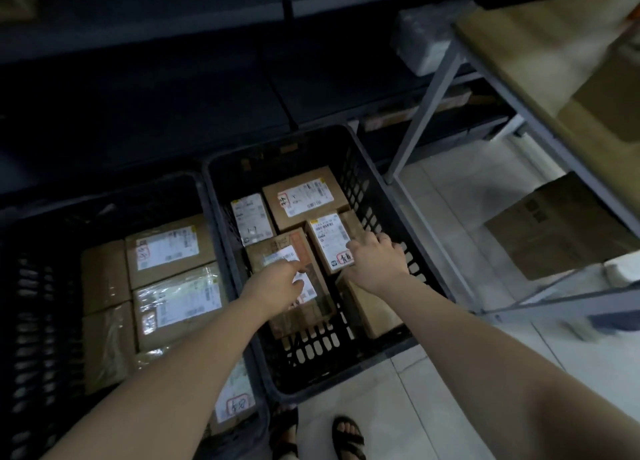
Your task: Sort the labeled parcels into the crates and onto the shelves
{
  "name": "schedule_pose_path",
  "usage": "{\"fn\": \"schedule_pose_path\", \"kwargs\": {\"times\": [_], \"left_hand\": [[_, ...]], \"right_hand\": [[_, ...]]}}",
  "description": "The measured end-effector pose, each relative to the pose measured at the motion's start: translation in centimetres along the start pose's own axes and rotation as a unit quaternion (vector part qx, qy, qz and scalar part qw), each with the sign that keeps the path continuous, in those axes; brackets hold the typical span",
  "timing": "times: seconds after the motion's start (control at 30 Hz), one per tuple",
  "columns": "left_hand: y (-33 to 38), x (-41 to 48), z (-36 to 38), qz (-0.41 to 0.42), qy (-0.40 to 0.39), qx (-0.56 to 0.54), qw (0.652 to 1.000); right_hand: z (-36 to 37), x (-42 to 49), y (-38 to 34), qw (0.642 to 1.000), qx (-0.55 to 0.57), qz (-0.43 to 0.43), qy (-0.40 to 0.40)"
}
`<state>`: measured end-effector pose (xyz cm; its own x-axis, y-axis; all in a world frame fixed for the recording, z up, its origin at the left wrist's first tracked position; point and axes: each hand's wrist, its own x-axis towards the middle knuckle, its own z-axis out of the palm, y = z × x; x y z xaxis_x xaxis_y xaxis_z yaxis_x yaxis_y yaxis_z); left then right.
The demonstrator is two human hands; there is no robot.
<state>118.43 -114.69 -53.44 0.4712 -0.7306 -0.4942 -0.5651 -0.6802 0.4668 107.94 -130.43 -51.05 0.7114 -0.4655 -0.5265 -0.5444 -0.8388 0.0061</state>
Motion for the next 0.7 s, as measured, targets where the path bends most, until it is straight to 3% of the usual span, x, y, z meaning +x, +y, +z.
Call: {"fn": "schedule_pose_path", "kwargs": {"times": [0.23,0.4,0.57,0.7], "left_hand": [[0.2,-8.4,-6.8,-0.062,0.118,0.094,0.987],[0.3,-20.4,-9.7,-0.175,0.226,0.159,0.945],[0.8,-35.9,-12.0,-0.264,0.321,0.157,0.896],[0.3,-49.4,-12.1,-0.334,0.379,0.145,0.851]], "right_hand": [[-6.4,-3.1,-3.2,0.991,-0.049,-0.11,0.063],[-10.9,-8.6,-8.5,0.961,-0.078,-0.234,0.124],[-15.1,-17.9,-18.3,0.891,-0.078,-0.406,0.186],[-16.6,-28.3,-28.0,0.797,-0.066,-0.556,0.227]]}}
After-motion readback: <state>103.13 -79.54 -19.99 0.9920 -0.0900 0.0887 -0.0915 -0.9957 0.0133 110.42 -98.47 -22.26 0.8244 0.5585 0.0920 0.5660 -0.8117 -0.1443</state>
